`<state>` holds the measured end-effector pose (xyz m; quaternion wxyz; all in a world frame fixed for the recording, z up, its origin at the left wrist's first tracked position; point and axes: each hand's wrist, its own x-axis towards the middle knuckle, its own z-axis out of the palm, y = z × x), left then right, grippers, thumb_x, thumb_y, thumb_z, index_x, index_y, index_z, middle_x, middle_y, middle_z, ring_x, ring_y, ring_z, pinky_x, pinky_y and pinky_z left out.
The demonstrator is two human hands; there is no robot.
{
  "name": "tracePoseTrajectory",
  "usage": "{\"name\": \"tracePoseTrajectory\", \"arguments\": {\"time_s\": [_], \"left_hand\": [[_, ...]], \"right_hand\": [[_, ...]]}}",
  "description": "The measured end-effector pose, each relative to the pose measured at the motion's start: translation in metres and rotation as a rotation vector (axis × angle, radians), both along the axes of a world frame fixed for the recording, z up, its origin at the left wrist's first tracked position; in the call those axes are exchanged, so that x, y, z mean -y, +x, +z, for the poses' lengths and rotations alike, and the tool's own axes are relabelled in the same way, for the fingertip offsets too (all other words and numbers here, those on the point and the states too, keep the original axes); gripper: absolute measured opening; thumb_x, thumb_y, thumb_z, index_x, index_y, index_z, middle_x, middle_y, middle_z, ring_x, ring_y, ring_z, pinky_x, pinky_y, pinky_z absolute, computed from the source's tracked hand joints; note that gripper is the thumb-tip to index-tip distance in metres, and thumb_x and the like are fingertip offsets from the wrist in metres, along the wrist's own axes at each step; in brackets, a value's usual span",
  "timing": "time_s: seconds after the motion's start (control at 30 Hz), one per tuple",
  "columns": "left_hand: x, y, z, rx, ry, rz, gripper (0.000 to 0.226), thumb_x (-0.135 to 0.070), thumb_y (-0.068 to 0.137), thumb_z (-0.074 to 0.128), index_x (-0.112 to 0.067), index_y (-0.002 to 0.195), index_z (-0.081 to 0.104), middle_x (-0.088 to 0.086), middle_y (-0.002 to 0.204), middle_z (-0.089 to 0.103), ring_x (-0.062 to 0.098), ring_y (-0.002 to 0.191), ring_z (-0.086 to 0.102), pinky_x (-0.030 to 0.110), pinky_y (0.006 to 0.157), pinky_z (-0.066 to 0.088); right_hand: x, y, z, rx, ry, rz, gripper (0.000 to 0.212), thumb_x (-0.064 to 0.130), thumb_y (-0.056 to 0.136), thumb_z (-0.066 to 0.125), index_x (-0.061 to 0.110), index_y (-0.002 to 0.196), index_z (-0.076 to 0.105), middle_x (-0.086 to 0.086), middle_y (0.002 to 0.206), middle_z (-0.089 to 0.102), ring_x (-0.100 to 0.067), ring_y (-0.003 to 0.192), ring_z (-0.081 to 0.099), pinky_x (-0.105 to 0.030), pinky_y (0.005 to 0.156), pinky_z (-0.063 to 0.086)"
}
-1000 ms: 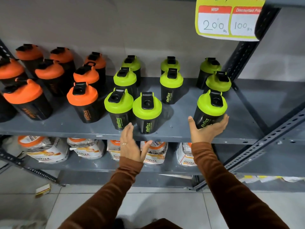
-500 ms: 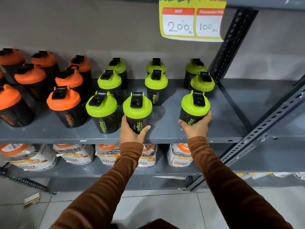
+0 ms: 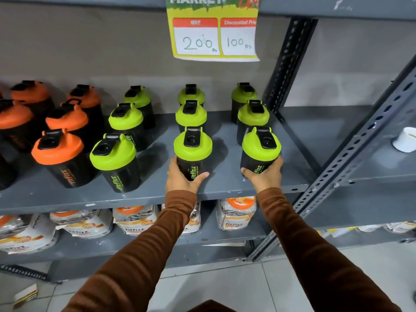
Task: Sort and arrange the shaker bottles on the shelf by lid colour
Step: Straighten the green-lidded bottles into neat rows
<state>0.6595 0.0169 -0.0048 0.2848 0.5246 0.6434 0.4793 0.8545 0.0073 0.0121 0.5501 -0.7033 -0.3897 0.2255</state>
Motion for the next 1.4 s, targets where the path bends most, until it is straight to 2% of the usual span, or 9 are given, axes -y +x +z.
{"name": "tracePoseTrajectory", "arguments": {"time_s": [0.23,0.43,0.63,0.9,1.17,1.4], "left_hand": [[-0.001,-0.001,0.005,-0.033,-0.059,-0.076,0.096,-0.031,0.051,0.086,-0.01,0.129,0.034,0.018,0.127,0.052,0.035,0.116,0.049,0.038,0.098,0.04],[-0.003,-0.009,0.007,-0.108,-0.131,-0.146,0.079,-0.029,0.056,0.084,-0.011,0.121,0.044,0.017,0.121,0.059,0.037,0.112,0.054,0.041,0.098,0.043],[-0.001,-0.01,0.006,-0.082,-0.166,-0.161,0.077,-0.031,0.056,0.084,-0.01,0.12,0.046,0.018,0.121,0.06,0.035,0.11,0.056,0.047,0.098,0.045],[0.001,-0.009,0.008,-0.066,-0.167,-0.159,0.077,-0.029,0.055,0.085,-0.009,0.119,0.047,0.018,0.12,0.061,0.035,0.108,0.058,0.049,0.097,0.046],[0.002,-0.009,0.009,-0.055,-0.17,-0.167,0.078,-0.028,0.056,0.085,-0.009,0.12,0.046,0.017,0.122,0.06,0.035,0.11,0.057,0.05,0.097,0.046],[0.003,-0.009,0.007,-0.035,-0.175,-0.181,0.08,-0.028,0.054,0.086,-0.011,0.121,0.045,0.017,0.123,0.059,0.034,0.112,0.056,0.051,0.097,0.045]], "right_hand": [[0.006,0.008,-0.002,0.043,0.012,0.082,0.101,0.005,0.051,0.086,0.014,0.133,0.029,-0.011,0.126,0.053,-0.01,0.103,0.046,-0.016,0.09,0.035],[0.007,0.012,-0.006,0.068,-0.055,0.069,0.087,0.015,0.052,0.087,0.014,0.124,0.039,-0.013,0.12,0.061,-0.026,0.108,0.056,-0.024,0.092,0.038],[0.011,0.017,-0.005,0.044,-0.076,0.084,0.081,0.016,0.052,0.088,0.013,0.118,0.041,-0.013,0.118,0.06,-0.029,0.108,0.057,-0.039,0.098,0.045],[0.016,0.024,-0.007,0.031,-0.074,0.094,0.083,0.016,0.051,0.088,0.015,0.119,0.042,-0.01,0.116,0.061,-0.018,0.099,0.055,-0.025,0.091,0.042],[0.019,0.028,-0.008,0.02,-0.067,0.102,0.078,0.011,0.053,0.086,0.014,0.118,0.042,-0.01,0.114,0.062,-0.018,0.095,0.056,-0.026,0.088,0.042],[0.022,0.029,-0.009,0.055,-0.049,0.108,0.087,0.014,0.054,0.087,0.015,0.125,0.037,-0.01,0.121,0.06,-0.021,0.105,0.055,-0.026,0.09,0.04]]}}
